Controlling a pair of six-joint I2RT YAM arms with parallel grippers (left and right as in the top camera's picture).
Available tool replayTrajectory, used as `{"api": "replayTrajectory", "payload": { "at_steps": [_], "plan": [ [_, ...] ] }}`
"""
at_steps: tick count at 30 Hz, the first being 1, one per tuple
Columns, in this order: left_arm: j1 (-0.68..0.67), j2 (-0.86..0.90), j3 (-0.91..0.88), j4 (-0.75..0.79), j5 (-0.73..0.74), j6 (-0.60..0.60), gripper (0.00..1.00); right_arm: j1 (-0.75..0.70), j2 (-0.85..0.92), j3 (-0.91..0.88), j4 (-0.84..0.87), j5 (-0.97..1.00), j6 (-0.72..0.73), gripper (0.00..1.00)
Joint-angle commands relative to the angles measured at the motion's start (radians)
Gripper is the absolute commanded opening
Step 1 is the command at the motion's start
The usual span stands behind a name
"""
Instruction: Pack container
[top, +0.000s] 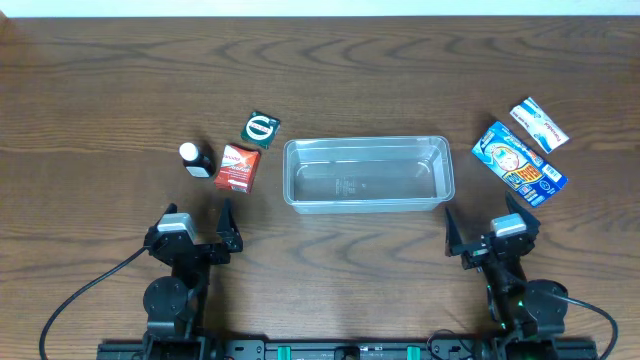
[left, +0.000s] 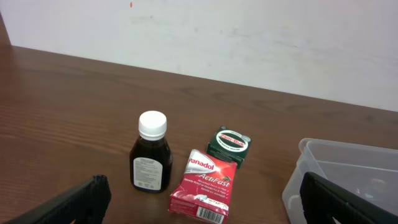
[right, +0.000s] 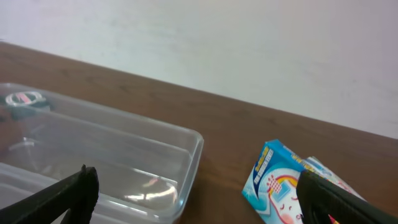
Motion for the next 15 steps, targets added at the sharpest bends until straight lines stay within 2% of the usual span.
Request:
{"api": "replayTrajectory", "payload": {
  "at_steps": [1, 5, 10, 15],
  "plan": [
    [0.005, 0.000, -0.026, -0.026, -0.008, 0.006, 0.98, 0.008, 0.023, 0.107, -0.023, 0.045, 0.011, 0.99],
    [0.005, 0.000, -0.026, -0.026, -0.008, 0.006, 0.98, 0.008, 0.183, 0.256, -0.079, 0.058, -0.055, 0.99],
    [0.005, 0.000, -0.026, -0.026, -0.008, 0.006, 0.98, 0.006, 0.552, 0.540, -0.132, 0.092, -0.061, 0.99],
    [0.005, 0.000, -0.026, -0.026, -0.008, 0.006, 0.98, -0.020, 0.985, 0.989, -0.420, 0.077, -0.001, 0.99]
  ]
}}
